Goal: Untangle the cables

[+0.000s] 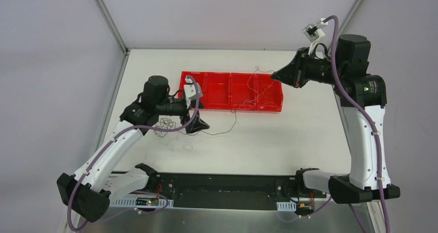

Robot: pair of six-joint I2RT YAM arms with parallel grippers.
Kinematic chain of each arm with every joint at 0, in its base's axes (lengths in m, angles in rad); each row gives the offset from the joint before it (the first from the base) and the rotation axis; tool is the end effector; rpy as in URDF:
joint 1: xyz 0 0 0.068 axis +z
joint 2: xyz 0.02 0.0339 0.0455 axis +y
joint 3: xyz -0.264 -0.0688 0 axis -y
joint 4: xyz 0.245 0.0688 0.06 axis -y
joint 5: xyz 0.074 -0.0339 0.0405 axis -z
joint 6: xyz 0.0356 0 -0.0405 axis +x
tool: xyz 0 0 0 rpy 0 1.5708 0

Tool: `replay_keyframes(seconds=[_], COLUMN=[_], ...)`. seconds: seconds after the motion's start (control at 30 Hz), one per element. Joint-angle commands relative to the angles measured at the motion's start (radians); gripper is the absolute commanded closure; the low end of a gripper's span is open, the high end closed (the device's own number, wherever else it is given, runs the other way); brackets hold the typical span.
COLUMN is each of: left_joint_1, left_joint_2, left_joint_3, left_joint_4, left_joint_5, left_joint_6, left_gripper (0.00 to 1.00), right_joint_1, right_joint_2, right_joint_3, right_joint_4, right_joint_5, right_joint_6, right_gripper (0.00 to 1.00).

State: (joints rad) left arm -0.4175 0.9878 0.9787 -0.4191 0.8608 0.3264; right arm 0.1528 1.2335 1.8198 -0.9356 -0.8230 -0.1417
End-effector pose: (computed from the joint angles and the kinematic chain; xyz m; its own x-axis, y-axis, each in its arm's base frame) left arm 0.1798 -0.1093 0.3513 -0.0726 0.2608 -0.9627 0.9694 0.2454 -0.0066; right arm 0.1895 0.0556 0.5145 -0.2241 -0.1317 -0.9656 -0.8243 0.5542 0.1157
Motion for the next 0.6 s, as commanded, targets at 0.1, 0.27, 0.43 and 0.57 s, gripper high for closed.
replay_keyframes(seconds=[0.1,0.27,0.43,0.57], left_joint_1=[-0.195,-0.266,-0.313,-0.321], left_joint_2=[0.134,0.231,0.277,0.260], left_joint_3=[0.012,0.037,0.024,-0.003], left_joint_4=[0.353,0.437,0.510,0.466], left_joint_5=[-0.162,-0.208,-0.268,-0.297], left_joint_6=[-0.170,-0.171,-0.132,-0.079], left_gripper=[0.09,0.25,0.37,0.95], right_joint_1=[0.071,0.097,0.115,0.116], right_joint_2=[-0.011,-0.009,-0.015,-0.019], right_joint_3=[-0.014,-0.010,-0.011,0.007], right_joint_4=[0.146,0.152,0.167,0.144], right_joint_5=[0.000,-0.003,0.000,0.039], right_joint_6=[0.184,0.199,0.223,0.205], right_gripper=[1.00,1.00,1.00,1.00])
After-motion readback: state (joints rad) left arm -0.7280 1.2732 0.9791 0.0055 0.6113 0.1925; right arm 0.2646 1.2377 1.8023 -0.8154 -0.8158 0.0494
